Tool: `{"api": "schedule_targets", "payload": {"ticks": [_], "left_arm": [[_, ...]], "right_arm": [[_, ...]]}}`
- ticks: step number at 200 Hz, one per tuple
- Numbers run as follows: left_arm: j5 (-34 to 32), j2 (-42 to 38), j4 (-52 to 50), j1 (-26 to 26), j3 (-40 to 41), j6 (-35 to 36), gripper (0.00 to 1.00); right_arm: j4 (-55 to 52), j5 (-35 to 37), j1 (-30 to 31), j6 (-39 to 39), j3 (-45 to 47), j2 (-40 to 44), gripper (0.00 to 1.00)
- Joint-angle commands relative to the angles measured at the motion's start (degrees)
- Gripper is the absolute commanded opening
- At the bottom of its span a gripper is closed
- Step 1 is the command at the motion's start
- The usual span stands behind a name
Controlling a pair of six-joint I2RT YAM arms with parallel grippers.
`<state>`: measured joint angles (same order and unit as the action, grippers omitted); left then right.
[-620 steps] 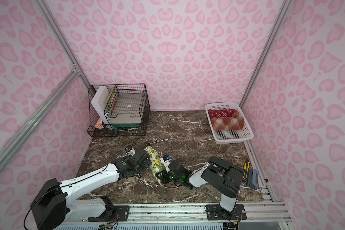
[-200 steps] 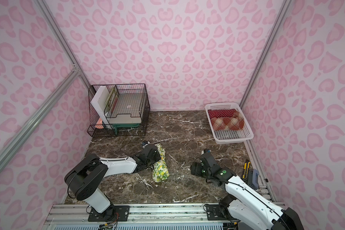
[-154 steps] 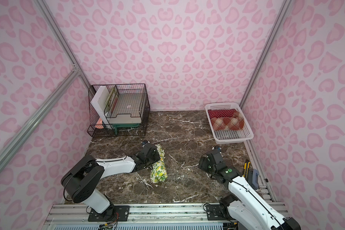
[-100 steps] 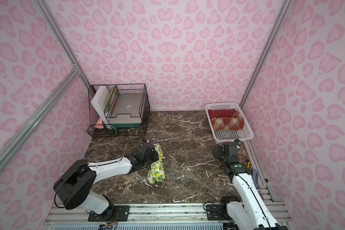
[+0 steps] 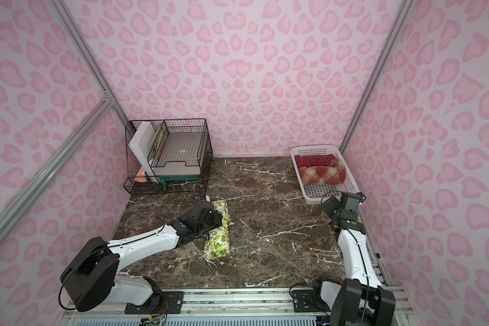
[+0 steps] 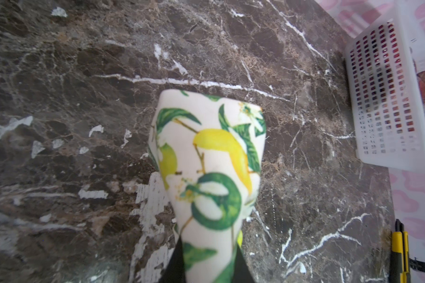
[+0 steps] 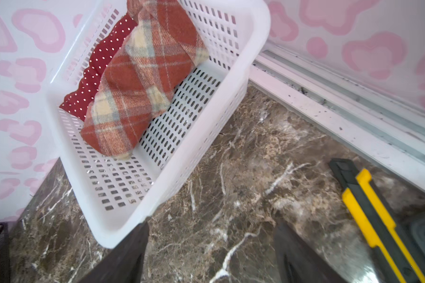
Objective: Roll up the skirts
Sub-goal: Move the basket to the center of the board, then place the skirt in the basket.
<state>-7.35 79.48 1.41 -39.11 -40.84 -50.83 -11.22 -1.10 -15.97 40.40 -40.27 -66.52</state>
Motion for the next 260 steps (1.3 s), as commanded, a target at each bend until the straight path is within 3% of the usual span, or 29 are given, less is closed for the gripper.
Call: {"api": "schedule_targets", "payload": {"ticks": [1, 28, 59, 71, 84, 112, 131, 175, 260], "left_arm": [[2.1, -2.9, -0.2, 0.0, -0.9, 2.5, 0.0], [1.7, -8.3, -4.5, 0.0, -1.7, 4.2, 0.0], [0.4, -14.3, -8.4, 0.1, -1.7, 5.6, 0.0], [-0.3, -15.9, -9.7, 0.1, -1.7, 6.1, 0.0], [-0.8, -17.2, -11.0, 0.1, -1.7, 6.5, 0.0], [-0.9, -19.7, -14.0, 0.1, -2.4, 7.1, 0.0], [-1.6, -21.4, -15.2, 0.1, -2.6, 7.7, 0.0], [-0.3, -24.6, -18.2, 0.1, -5.3, 9.6, 0.0], [13.8, -19.2, -18.5, -1.7, -16.6, 17.4, 0.0]], "right_arm": [[4.1, -3.9, -1.4, -0.8, -3.3, -5.9, 0.8], [3.6, -7.6, -1.8, -2.1, -8.1, -15.3, 0.7], [5.4, -7.7, -0.8, -2.2, -9.3, -19.4, 0.57], [5.5, -8.0, -0.6, -2.0, -10.2, -20.4, 0.47], [5.1, -7.9, -0.2, -1.9, -11.3, -21.2, 0.3], [2.9, -6.9, 0.4, -1.4, -11.9, -20.5, 0.08], [1.7, -7.0, 0.4, -1.2, -11.7, -19.6, 0.0], [-3.3, -12.3, 2.9, -4.3, -11.2, -17.0, 0.0], [-17.1, -20.9, 14.0, -10.7, 0.3, -2.6, 0.0]]}}
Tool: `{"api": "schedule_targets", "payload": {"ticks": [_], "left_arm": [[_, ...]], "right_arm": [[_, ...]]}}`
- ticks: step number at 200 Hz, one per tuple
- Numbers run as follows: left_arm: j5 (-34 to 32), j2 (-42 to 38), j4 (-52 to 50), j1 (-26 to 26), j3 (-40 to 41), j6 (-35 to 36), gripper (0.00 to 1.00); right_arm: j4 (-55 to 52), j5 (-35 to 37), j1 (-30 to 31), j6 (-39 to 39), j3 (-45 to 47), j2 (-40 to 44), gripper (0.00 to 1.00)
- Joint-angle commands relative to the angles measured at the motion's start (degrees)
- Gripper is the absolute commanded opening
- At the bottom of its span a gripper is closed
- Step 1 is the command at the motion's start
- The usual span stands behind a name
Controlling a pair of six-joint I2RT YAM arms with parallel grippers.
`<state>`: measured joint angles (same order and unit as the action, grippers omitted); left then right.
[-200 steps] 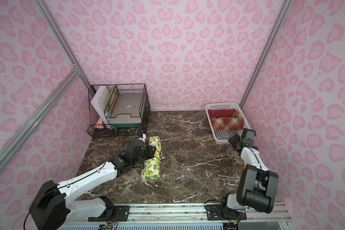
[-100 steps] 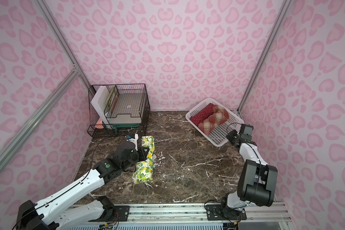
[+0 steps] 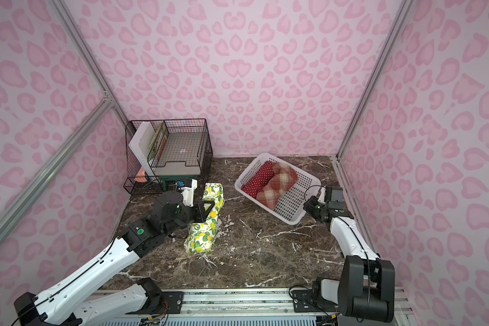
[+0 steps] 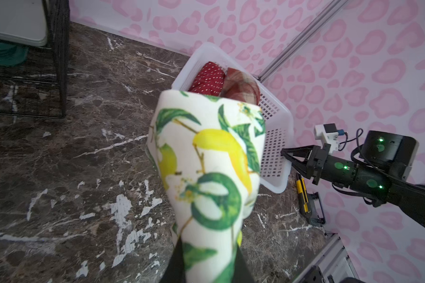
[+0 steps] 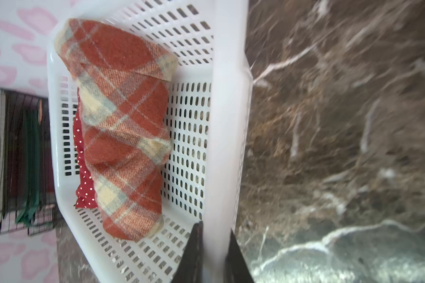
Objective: Roll up the skirts
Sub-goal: Place the skirt in the basket.
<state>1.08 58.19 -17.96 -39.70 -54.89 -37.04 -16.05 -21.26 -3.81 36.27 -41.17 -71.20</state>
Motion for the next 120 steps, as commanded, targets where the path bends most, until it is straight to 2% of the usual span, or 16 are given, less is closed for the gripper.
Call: {"api": "schedule_targets", "payload": {"ticks": [1, 43, 59, 79, 120], "left_arm": [[5.4, 2.2, 1.0, -1.2, -2.7, 3.7, 0.0], [7.3, 10.0, 2.9, -5.4, -8.5, 6.0, 0.0], [9.1, 14.8, 4.7, -6.3, -11.5, 5.6, 0.0], [8.4, 21.4, 9.3, -7.8, -14.4, 3.2, 0.0], [0.9, 35.4, 14.5, -11.4, -21.3, -1.6, 0.0]], "right_arm": [[-12.4, -0.8, 2.0, -6.6, 1.2, 2.3, 0.0], [-16.2, -3.4, 7.6, -9.0, 3.2, 5.3, 0.0], [-16.3, -4.4, 10.2, -10.3, 3.2, 3.2, 0.0], [-14.7, -3.7, 12.7, -9.8, 3.7, 1.5, 0.0], [-10.7, -2.2, 12.7, -6.2, 4.8, 3.1, 0.0]]}}
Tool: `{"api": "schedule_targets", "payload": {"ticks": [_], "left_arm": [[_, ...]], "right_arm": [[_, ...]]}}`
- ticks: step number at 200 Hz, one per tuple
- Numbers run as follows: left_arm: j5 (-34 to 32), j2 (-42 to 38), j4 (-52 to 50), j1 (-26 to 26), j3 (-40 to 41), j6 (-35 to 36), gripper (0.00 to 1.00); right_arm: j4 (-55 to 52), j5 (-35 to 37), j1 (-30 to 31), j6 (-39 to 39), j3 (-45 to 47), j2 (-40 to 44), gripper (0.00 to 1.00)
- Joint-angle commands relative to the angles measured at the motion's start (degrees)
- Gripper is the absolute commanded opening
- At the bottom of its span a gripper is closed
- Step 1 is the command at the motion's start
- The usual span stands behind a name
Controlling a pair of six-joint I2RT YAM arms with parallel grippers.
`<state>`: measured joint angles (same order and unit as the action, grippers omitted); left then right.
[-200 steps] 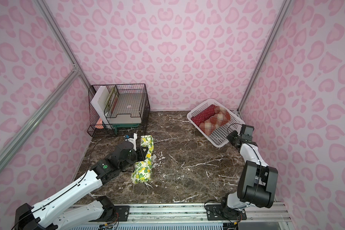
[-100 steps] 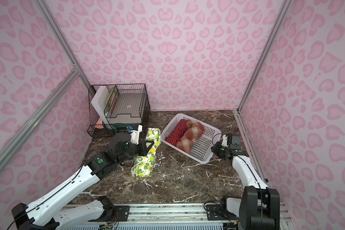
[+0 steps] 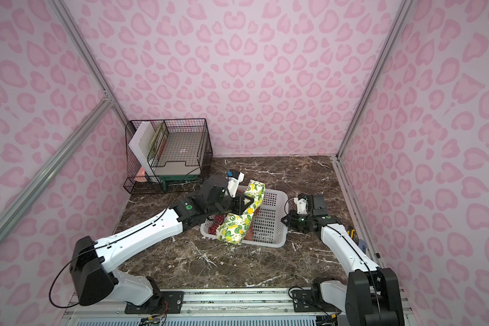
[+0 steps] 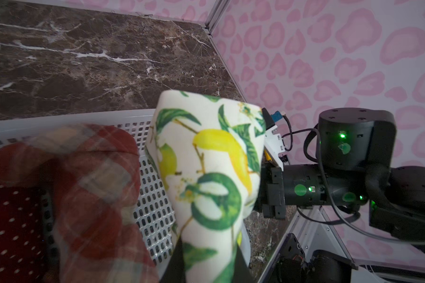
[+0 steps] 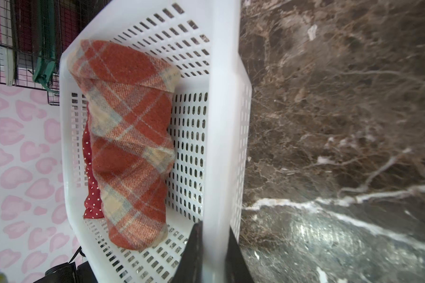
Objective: Roll up the skirts
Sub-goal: Place the skirt in the basket.
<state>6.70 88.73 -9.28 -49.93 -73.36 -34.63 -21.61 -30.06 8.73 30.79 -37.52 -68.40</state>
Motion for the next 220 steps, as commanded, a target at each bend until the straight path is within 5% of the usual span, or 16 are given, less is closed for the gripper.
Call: {"api": "schedule_targets", "payload": {"ticks": [1, 60, 151, 220], "left_arm": [[-4.9, 5.1, 6.0, -1.3, -3.0, -4.2, 0.0], [-25.0, 17.5, 8.3, -6.2, -8.9, -13.1, 0.0], [-23.7, 31.8, 3.5, -7.6, -15.5, -4.5, 0.0], [-24.6, 37.2, -3.3, -7.7, -18.6, -5.4, 0.0]], "right_arm": [[-5.0, 6.6, 0.2, -0.6, 1.2, 0.4, 0.0], [-0.8, 7.1, 0.8, 2.3, 4.3, 2.0, 0.0], [3.0, 5.7, 0.7, 1.4, 6.7, 3.0, 0.0], [4.4, 5.6, 0.6, 1.6, 8.4, 3.9, 0.0]]}}
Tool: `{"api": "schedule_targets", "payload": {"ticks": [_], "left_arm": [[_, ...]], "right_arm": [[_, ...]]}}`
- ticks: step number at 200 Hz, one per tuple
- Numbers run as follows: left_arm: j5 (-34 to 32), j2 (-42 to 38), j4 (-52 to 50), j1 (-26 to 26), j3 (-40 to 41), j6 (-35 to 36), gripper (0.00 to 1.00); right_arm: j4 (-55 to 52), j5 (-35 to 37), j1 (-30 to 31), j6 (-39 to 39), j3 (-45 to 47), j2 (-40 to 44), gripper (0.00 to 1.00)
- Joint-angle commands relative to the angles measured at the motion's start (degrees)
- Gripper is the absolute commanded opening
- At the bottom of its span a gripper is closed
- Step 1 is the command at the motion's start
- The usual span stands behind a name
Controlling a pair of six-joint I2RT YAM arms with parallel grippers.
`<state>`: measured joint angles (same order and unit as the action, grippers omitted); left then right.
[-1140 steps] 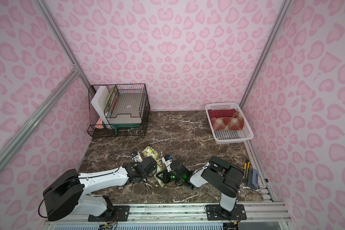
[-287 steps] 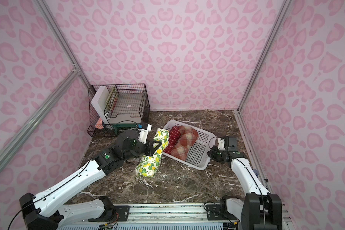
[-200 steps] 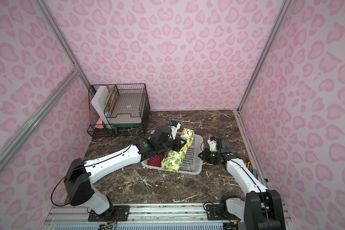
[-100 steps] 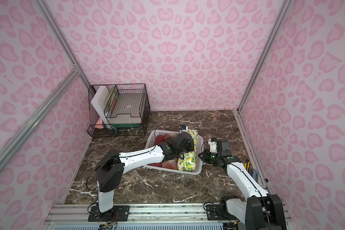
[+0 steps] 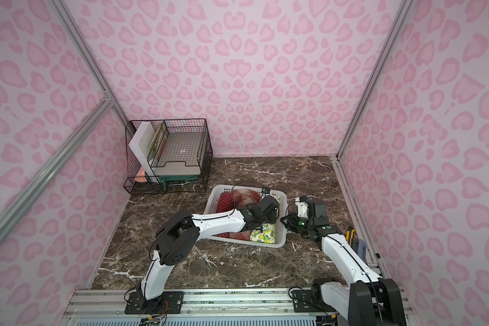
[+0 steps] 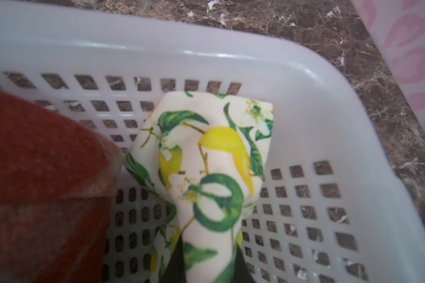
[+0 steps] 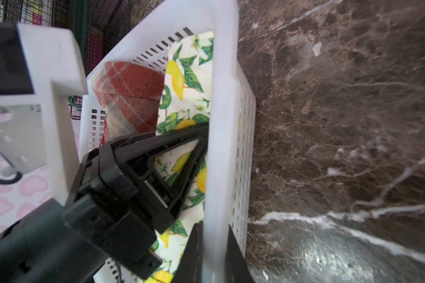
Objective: Roll up the skirts
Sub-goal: Place the skirt in the basket.
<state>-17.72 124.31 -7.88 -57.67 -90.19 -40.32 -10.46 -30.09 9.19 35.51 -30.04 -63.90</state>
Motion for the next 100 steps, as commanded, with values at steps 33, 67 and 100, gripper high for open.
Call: {"api": "schedule_targets", "payload": {"ticks": [33, 67, 100], "left_arm": [[0.1, 4.5, -11.9, 0.0, -6.7, 0.2, 0.0], [-0.7, 3.7, -13.8, 0.0, -7.5, 0.5, 0.16], [0.0, 4.2, -18.4, 0.1, -10.2, 1.5, 0.38]], "right_arm": [[-7.2, 5.9, 0.1, -3.4, 0.3, -0.5, 0.0], [-7.6, 6.2, 0.1, -3.6, 0.1, -0.3, 0.0], [-7.8, 6.2, 0.0, -3.7, 0.3, 0.3, 0.0]]}}
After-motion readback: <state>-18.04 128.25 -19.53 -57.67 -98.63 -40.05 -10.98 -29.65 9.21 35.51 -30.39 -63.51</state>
